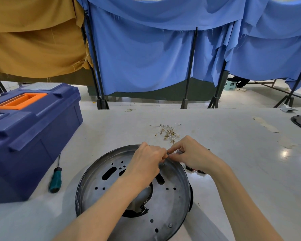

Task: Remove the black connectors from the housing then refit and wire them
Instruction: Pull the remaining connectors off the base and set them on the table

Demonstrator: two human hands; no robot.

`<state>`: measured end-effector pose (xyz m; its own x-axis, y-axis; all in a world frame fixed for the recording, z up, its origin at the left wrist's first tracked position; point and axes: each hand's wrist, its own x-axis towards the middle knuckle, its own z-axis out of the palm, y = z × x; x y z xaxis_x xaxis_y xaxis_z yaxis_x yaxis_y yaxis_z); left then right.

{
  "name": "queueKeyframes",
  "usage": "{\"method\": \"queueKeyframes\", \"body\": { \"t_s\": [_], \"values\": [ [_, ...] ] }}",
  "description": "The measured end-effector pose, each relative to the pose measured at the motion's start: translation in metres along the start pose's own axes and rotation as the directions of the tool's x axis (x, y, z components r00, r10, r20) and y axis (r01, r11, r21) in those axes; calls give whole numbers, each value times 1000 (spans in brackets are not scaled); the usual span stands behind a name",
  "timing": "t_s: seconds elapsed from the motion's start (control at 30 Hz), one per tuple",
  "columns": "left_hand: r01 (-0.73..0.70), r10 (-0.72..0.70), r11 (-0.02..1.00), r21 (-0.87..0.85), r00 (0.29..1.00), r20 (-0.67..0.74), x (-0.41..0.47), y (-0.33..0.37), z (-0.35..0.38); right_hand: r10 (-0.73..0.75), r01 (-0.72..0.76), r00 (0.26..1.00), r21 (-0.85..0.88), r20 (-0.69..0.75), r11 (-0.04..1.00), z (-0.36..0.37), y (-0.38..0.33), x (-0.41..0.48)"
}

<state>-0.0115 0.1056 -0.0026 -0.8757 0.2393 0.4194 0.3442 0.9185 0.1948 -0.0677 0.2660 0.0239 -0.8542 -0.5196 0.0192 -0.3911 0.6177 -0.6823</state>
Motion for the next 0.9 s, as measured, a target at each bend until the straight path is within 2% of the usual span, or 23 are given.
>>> {"method": "queueKeyframes", "body": {
  "t_s": [0.2, 0.37, 0.53, 0.6, 0.7, 0.8, 0.9],
  "values": [
    [-90, 90, 994, 64, 996, -2, 1, 4, -5, -19, 19, 1000, -1, -2, 1000, 0, 0, 0],
    [-62, 61, 998, 32, 998, 22, 1, 5, -12, -7, 7, 1000, -6, -2, 1000, -1, 1, 0],
    [-161, 167, 985, 63, 981, -100, -1, 10, -13, 4, -4, 1000, 13, -2, 1000, 0, 1, 1],
    [-138, 143, 989, 51, 983, -115, -1, 6, -12, 16, -16, 1000, 24, 7, 1000, 0, 2, 1],
    [-104, 106, 994, 37, 993, -56, -1, 5, -12, 16, -17, 1000, 35, 10, 999, 0, 2, 1],
    [-132, 125, 982, 135, 990, 62, 1, 4, -6, 0, 0, 1000, 36, 9, 999, 0, 2, 0],
    [-69, 52, 985, 155, 993, 111, 4, 3, -6, 4, -4, 1000, 42, 11, 999, 1, 1, 0]
  ]
}}
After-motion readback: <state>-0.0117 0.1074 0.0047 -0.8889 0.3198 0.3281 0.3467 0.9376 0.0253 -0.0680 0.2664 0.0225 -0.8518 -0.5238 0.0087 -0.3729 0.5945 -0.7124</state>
